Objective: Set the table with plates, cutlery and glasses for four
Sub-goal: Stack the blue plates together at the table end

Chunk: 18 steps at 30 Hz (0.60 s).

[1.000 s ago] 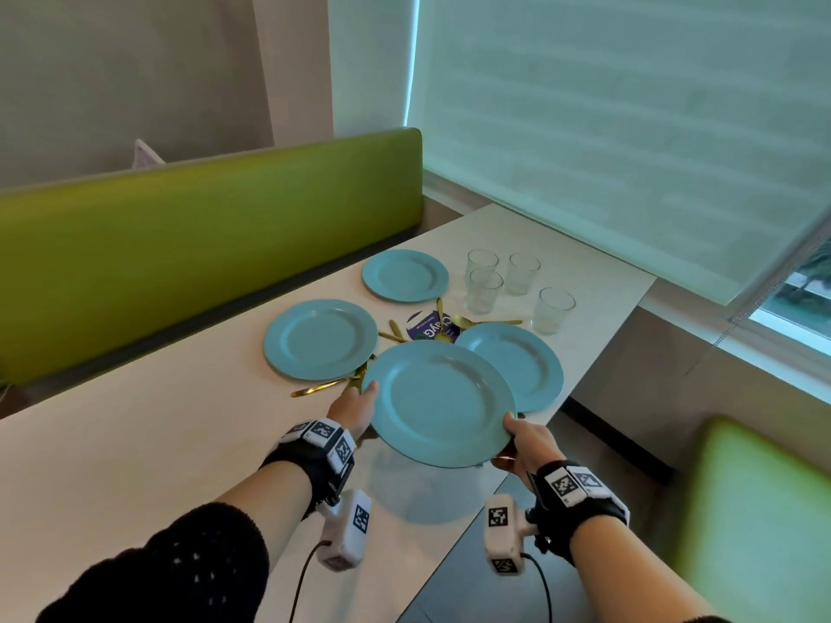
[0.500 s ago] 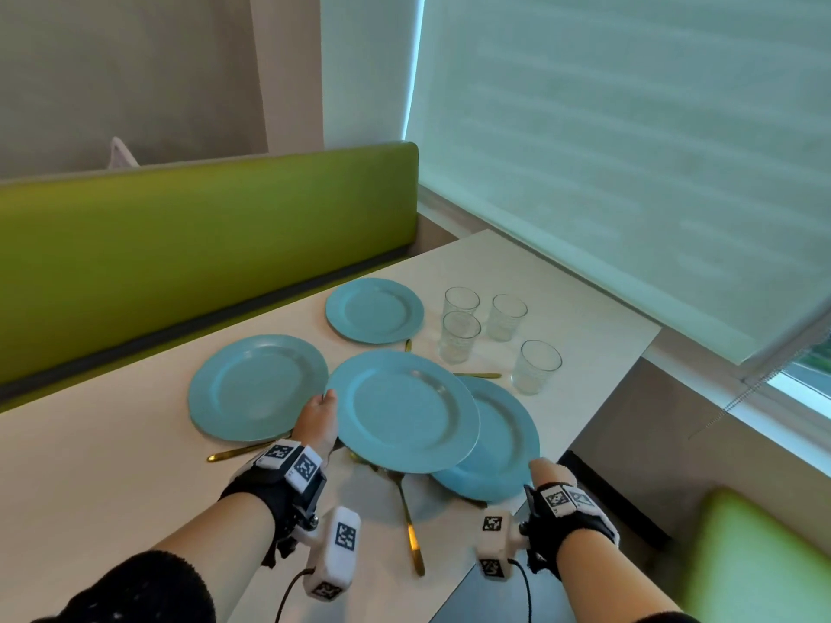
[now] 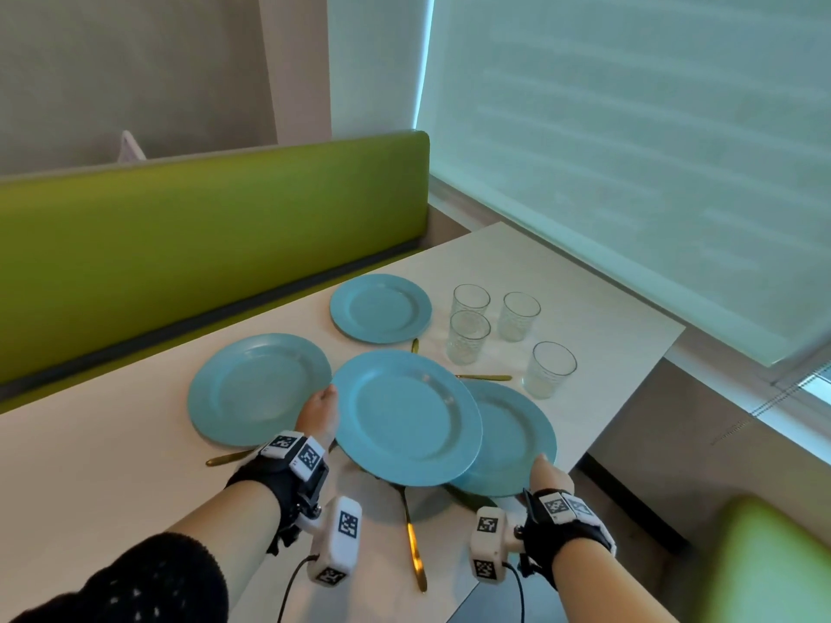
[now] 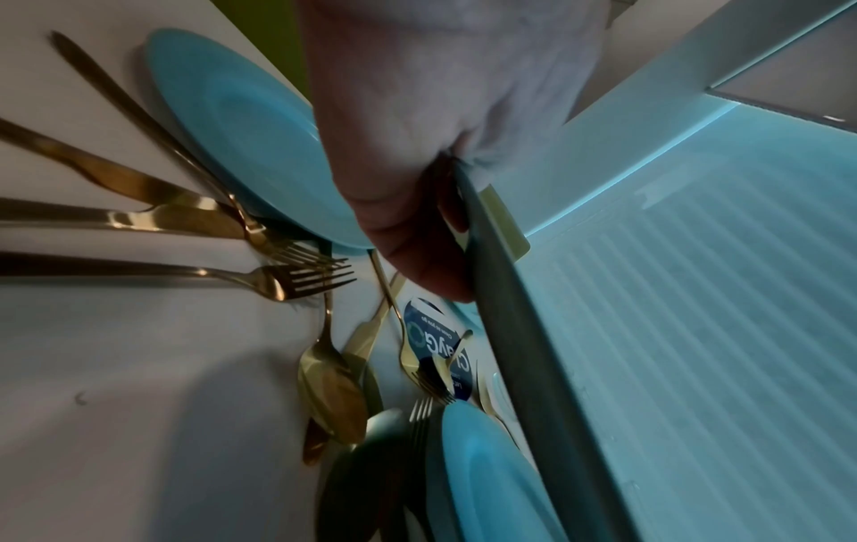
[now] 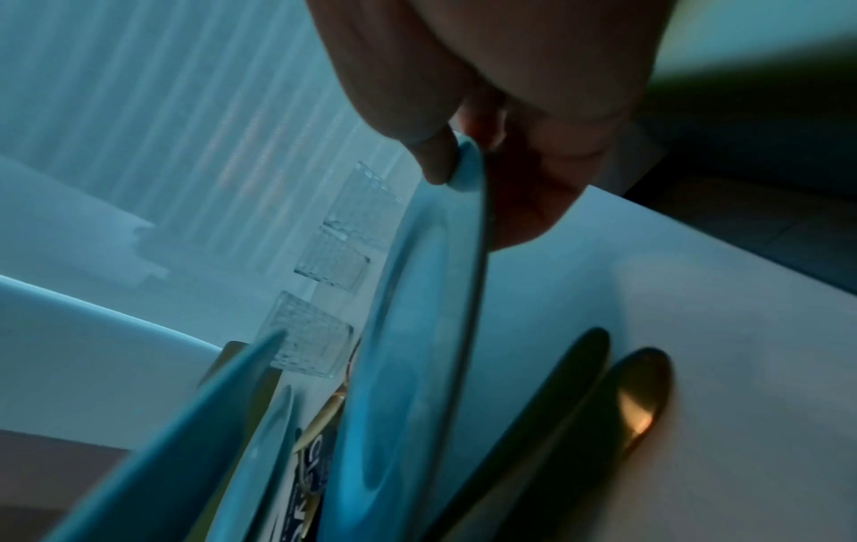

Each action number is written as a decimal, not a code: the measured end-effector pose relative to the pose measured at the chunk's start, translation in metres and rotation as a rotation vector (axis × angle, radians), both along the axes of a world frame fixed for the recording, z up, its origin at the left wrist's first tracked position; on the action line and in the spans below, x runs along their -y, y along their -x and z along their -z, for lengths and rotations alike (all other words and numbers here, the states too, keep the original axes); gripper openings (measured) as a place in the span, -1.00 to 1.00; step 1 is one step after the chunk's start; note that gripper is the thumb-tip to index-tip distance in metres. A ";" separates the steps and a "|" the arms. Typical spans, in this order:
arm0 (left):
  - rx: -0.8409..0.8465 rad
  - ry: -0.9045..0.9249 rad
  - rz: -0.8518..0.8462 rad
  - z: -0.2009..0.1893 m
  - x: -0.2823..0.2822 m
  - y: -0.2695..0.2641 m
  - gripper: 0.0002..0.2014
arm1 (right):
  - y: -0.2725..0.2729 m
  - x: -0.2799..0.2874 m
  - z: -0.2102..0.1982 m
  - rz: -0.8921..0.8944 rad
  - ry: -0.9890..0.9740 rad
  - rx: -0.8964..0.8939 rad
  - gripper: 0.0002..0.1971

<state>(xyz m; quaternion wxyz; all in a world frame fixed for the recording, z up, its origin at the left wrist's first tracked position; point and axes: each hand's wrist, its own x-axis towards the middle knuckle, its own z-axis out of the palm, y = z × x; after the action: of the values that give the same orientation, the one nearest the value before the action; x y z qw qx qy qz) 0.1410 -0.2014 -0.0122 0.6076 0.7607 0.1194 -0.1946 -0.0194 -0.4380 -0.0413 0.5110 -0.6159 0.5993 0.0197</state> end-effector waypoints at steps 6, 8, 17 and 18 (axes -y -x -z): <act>-0.015 0.037 0.070 0.002 0.007 -0.002 -0.53 | 0.000 -0.005 -0.035 0.098 0.091 0.107 -0.49; -0.010 0.027 0.081 -0.006 0.007 0.000 -0.53 | 0.002 -0.006 -0.041 0.107 0.098 0.158 -0.51; 0.076 -0.083 0.083 -0.010 -0.003 0.005 -0.55 | -0.004 -0.056 -0.068 0.125 0.141 0.294 -0.52; 0.073 -0.091 0.091 -0.011 -0.006 0.007 -0.55 | -0.004 -0.063 -0.070 0.128 0.133 0.309 -0.52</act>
<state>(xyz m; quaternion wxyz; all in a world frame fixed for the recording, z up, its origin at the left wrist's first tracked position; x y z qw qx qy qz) 0.1343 -0.1949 -0.0010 0.5669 0.7988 0.0710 -0.1884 -0.0157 -0.3745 0.0289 0.5556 -0.6045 0.5516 -0.1474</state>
